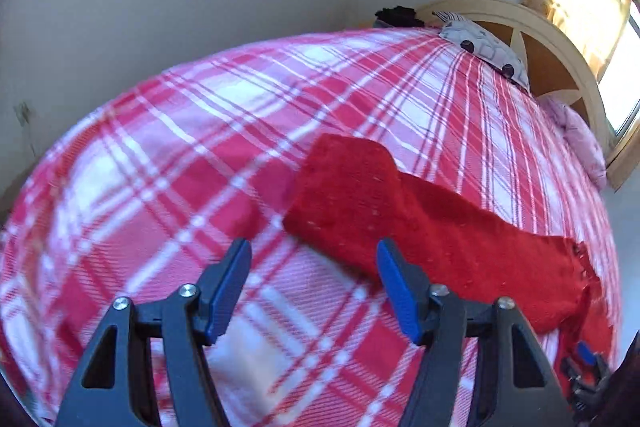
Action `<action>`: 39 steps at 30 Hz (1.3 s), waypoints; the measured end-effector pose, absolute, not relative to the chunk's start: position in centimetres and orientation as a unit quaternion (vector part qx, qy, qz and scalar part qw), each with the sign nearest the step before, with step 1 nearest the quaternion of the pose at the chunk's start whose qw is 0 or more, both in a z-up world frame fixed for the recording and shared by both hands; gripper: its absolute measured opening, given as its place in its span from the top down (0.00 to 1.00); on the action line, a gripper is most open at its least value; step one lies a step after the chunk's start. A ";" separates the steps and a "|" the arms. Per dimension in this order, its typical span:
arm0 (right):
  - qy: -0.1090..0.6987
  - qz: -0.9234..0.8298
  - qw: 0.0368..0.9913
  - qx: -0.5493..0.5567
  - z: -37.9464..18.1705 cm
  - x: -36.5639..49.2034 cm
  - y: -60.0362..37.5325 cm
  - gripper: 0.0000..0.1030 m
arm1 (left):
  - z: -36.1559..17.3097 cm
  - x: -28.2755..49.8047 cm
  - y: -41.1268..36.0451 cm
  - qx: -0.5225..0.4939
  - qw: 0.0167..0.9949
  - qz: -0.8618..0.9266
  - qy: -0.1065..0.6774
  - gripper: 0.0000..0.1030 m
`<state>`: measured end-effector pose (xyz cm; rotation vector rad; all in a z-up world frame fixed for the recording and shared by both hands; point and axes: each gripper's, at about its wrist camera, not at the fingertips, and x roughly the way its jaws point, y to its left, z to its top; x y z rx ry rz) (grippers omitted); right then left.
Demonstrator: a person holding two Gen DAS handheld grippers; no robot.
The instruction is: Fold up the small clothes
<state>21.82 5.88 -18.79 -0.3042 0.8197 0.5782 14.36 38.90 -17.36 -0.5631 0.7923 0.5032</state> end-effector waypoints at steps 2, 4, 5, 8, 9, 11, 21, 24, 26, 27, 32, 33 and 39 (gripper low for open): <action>0.391 0.277 0.866 -0.141 -18.8 21.8 5.6 0.28 | -18.0 15.1 39.1 -0.292 0.849 0.226 0.378 0.51; 0.391 0.279 0.866 -0.136 -18.8 22.0 5.3 0.27 | -18.6 15.5 39.6 -0.329 0.841 0.212 0.375 0.60; 0.391 0.279 0.867 -0.136 -18.9 22.0 5.3 0.27 | -18.8 15.6 39.9 -0.342 0.837 0.209 0.372 0.60; 0.388 0.278 0.868 -0.137 -18.9 21.9 5.4 0.27 | -19.0 15.8 40.6 -0.363 0.833 0.212 0.360 0.61; 0.387 0.278 0.868 -0.137 -18.8 21.9 5.4 0.27 | -19.1 15.9 40.8 -0.365 0.832 0.215 0.359 0.64; 0.387 0.278 0.868 -0.136 -18.8 21.8 5.4 0.27 | -19.1 16.2 41.2 -0.359 0.832 0.223 0.359 0.95; 0.389 0.277 0.869 -0.131 -17.6 21.5 4.4 0.27 | -14.3 15.9 37.8 -0.329 0.871 0.183 0.316 0.95; 0.378 0.281 0.875 -0.114 -15.8 20.8 2.7 0.27 | -11.4 16.4 35.6 -0.317 0.888 0.152 0.297 0.95; 0.376 0.285 0.876 -0.098 -14.7 20.4 1.1 0.27 | -10.0 16.9 34.3 -0.318 0.894 0.130 0.287 0.95; 0.374 0.283 0.878 -0.092 -14.2 20.2 0.2 0.27 | -9.2 17.1 33.4 -0.320 0.897 0.116 0.282 0.95; 0.371 0.256 0.890 -0.065 -12.9 18.9 -4.2 0.27 | -7.2 19.1 29.7 -0.319 0.906 0.065 0.270 0.95; 0.369 0.254 0.892 -0.060 -12.8 18.6 -4.9 0.27 | -6.9 19.6 28.8 -0.318 0.907 0.055 0.269 0.95; 0.357 0.241 0.902 -0.034 -12.4 16.8 -8.8 0.27 | -6.4 22.2 24.6 -0.321 0.907 0.018 0.272 0.95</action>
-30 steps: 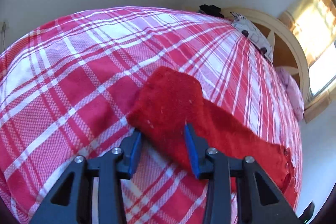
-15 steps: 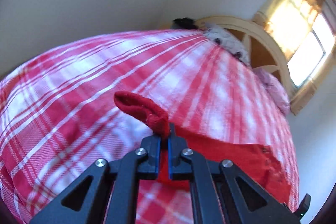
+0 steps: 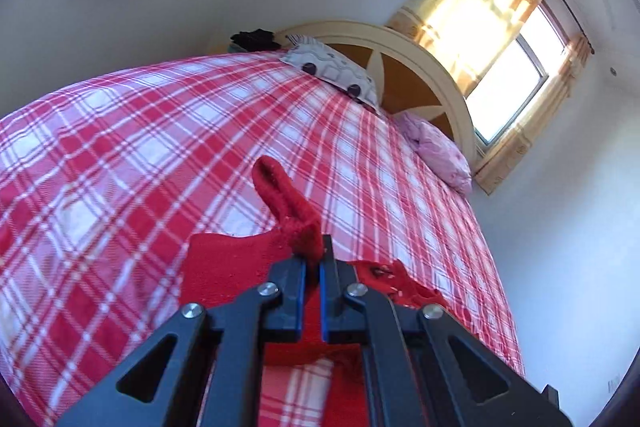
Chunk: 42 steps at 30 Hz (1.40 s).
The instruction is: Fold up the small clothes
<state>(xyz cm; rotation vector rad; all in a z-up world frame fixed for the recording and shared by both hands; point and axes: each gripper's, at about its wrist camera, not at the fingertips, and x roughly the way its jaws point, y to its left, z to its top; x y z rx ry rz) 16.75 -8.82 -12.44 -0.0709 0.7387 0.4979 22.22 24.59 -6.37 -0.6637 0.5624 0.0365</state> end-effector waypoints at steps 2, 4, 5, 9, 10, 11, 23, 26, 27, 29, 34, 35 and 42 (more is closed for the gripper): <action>0.354 0.239 0.904 -0.027 -12.5 16.3 -9.7 0.27 | -6.1 23.0 23.1 -0.323 0.907 0.003 0.271 0.95; 0.354 0.236 0.905 -0.022 -12.7 16.0 -10.4 0.27 | -5.6 23.6 21.5 -0.321 0.908 -0.011 0.269 0.95; 0.353 0.235 0.905 -0.020 -12.8 15.8 -10.6 0.27 | -5.4 23.8 20.9 -0.321 0.908 -0.018 0.269 0.95; 0.350 0.237 0.906 -0.010 -13.0 15.4 -11.4 0.27 | -4.6 25.0 17.8 -0.316 0.908 -0.046 0.270 0.95; 0.350 0.237 0.906 -0.006 -13.1 15.3 -11.5 0.27 | -4.5 25.2 17.2 -0.315 0.908 -0.050 0.270 0.95; 0.351 0.239 0.906 -0.003 -13.1 15.3 -11.7 0.27 | -4.3 25.4 16.6 -0.315 0.908 -0.056 0.269 0.95; 0.350 0.213 0.912 0.023 -13.3 14.5 -17.0 0.27 | -4.9 28.6 4.7 -0.245 0.910 -0.138 0.304 0.95; 0.354 0.200 0.913 0.039 -13.7 14.8 -18.3 0.27 | -6.2 29.2 1.6 -0.214 0.914 -0.140 0.315 0.95; 0.356 0.192 0.913 0.047 -14.0 15.1 -19.0 0.27 | -6.6 29.3 0.6 -0.201 0.916 -0.140 0.318 0.95; 0.357 0.181 0.914 0.061 -14.2 15.6 -19.9 0.27 | -8.1 29.8 -2.1 -0.161 0.921 -0.137 0.327 0.95; 0.353 0.159 0.918 0.081 -14.5 16.1 -21.6 0.27 | -11.5 30.3 -7.2 -0.075 0.924 -0.131 0.351 0.94; 0.352 0.155 0.920 0.082 -14.5 16.1 -21.9 0.27 | -12.3 30.3 -8.2 -0.056 0.922 -0.138 0.356 0.94; 0.347 0.131 0.924 0.094 -15.2 16.4 -23.5 0.27 | -12.8 27.2 -10.3 0.085 0.925 -0.116 0.351 0.42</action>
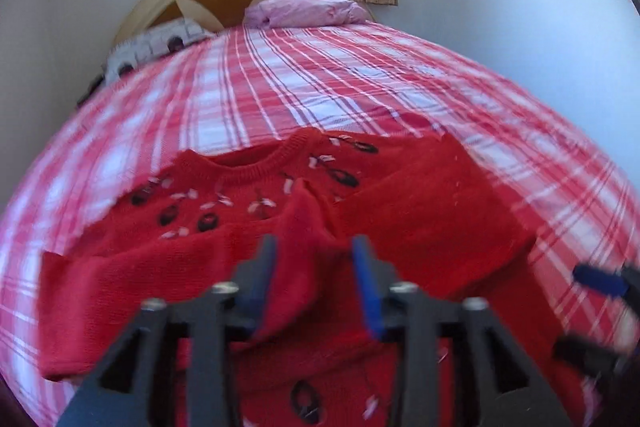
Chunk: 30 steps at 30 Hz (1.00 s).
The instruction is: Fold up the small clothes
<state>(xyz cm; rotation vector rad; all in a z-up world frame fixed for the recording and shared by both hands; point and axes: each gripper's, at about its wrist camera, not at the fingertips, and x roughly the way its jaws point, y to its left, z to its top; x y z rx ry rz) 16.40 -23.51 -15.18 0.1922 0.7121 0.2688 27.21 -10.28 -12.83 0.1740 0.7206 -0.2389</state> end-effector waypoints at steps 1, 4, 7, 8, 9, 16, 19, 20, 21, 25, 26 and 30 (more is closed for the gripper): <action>0.347 0.130 0.924 0.094 -15.2 16.5 -23.5 0.27 | -12.5 25.9 -9.8 0.112 0.930 -0.108 0.334 0.33; 0.346 0.133 0.924 0.092 -15.4 16.4 -23.4 0.27 | -12.7 23.0 -7.6 0.179 0.931 -0.070 0.309 0.22; 0.346 0.138 0.925 0.079 -15.7 16.3 -22.8 0.27 | -14.0 22.1 -3.8 0.214 0.924 0.003 0.317 0.16; 0.348 0.141 0.924 0.074 -15.9 16.3 -22.5 0.27 | -14.5 22.1 -2.1 0.213 0.920 0.025 0.328 0.16; 0.349 0.143 0.924 0.067 -16.0 16.2 -22.2 0.27 | -15.1 22.2 -0.7 0.211 0.914 0.047 0.342 0.16; 0.353 0.167 0.920 0.028 -14.2 16.2 -20.4 0.27 | -16.4 24.8 6.6 0.100 0.901 0.092 0.412 0.05; 0.363 0.185 0.913 0.011 -12.7 17.6 -19.2 0.27 | -16.7 25.0 7.5 0.072 0.903 0.097 0.412 0.01; 0.366 0.193 0.910 0.011 -12.2 18.3 -18.6 0.27 | -16.8 24.8 7.9 0.060 0.905 0.096 0.410 0.00; 0.369 0.197 0.908 0.013 -12.0 18.9 -18.2 0.27 | -16.8 24.8 8.0 0.049 0.906 0.096 0.409 0.00; 0.401 0.217 0.889 0.046 -12.2 23.4 -15.8 0.27 | -17.3 24.7 9.4 -0.006 0.906 0.093 0.414 0.00; 0.411 0.218 0.883 0.054 -12.7 24.5 -15.1 0.27 | -17.4 25.1 9.2 -0.011 0.905 0.091 0.415 0.00; 0.450 0.190 0.871 0.061 -15.6 28.4 -12.6 0.38 | -17.5 24.9 9.2 -0.017 0.904 0.092 0.417 0.00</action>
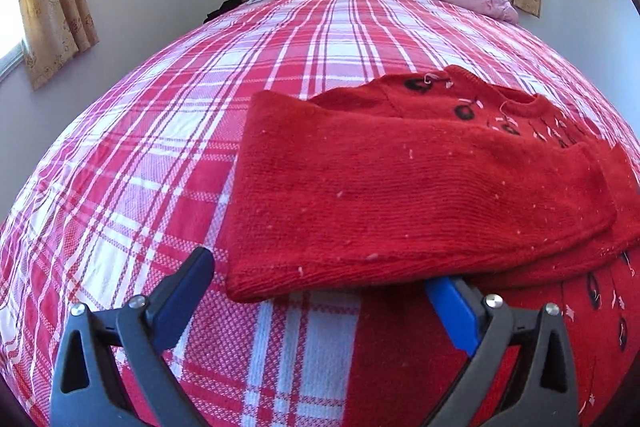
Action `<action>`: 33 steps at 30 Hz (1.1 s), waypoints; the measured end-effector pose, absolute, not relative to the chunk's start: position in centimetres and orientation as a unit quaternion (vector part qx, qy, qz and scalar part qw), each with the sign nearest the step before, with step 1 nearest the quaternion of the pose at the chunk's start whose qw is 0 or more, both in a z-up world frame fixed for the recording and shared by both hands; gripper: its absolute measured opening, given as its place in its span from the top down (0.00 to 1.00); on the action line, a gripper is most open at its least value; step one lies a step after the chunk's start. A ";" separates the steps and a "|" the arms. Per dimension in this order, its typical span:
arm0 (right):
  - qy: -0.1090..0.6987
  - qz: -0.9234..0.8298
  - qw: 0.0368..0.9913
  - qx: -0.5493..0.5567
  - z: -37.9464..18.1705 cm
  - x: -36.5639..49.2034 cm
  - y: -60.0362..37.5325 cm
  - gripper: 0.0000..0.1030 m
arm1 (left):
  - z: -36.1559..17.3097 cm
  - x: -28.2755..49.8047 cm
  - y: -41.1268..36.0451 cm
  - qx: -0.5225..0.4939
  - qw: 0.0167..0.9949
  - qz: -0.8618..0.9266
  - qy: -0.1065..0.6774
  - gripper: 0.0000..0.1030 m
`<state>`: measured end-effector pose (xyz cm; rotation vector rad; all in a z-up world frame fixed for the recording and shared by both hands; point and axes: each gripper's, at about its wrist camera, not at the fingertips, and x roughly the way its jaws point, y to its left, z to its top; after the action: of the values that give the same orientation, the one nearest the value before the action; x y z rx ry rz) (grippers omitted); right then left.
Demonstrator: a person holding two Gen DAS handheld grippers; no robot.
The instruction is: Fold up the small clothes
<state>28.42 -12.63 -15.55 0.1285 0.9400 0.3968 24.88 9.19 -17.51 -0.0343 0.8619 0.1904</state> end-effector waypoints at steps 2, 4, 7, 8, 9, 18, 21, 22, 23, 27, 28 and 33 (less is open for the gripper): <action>0.473 0.180 0.859 0.076 -17.2 29.6 -12.0 0.40 | -17.5 24.8 9.5 -0.026 0.905 0.088 0.415 0.00; 0.481 0.178 0.855 0.075 -17.9 29.9 -11.5 0.48 | -17.2 24.3 10.1 -0.044 0.912 0.080 0.400 0.00; 0.473 0.182 0.861 0.051 -17.7 29.6 -10.7 0.69 | -16.9 23.6 11.2 -0.079 0.918 0.072 0.382 0.00; 0.472 0.185 0.861 0.050 -17.6 29.6 -10.6 0.80 | -17.2 24.0 11.5 -0.087 0.913 0.070 0.392 0.00; 0.470 0.187 0.861 0.051 -17.3 29.6 -10.6 0.89 | -17.6 24.5 11.5 -0.090 0.906 0.069 0.408 0.00; 0.400 0.175 0.899 0.022 -12.5 28.0 -11.6 0.93 | -18.5 25.5 11.0 -0.078 0.890 0.093 0.439 0.00; 0.380 0.167 0.909 0.020 -11.2 27.5 -12.9 0.93 | -18.6 25.6 10.9 -0.069 0.888 0.097 0.444 0.00; 0.374 0.164 0.912 0.022 -10.8 27.3 -13.5 0.93 | -18.7 25.7 10.9 -0.067 0.888 0.098 0.445 0.00; 0.369 0.161 0.915 0.026 -10.4 27.2 -14.2 0.93 | -18.7 25.7 11.0 -0.066 0.887 0.098 0.446 0.00; 0.353 0.143 0.924 0.036 -9.1 26.9 -16.7 0.93 | -18.8 26.0 11.0 -0.063 0.887 0.099 0.447 0.00; 0.352 0.140 0.925 0.038 -9.0 26.9 -17.1 0.93 | -18.8 26.0 11.1 -0.064 0.887 0.099 0.447 0.00; 0.354 0.116 0.927 0.050 -9.3 26.5 -20.6 0.93 | -18.8 26.1 11.0 -0.062 0.887 0.100 0.447 0.00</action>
<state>26.46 -20.56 -9.27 0.1018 0.7248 0.2372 26.09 11.02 -18.84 -0.1289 0.9302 0.2082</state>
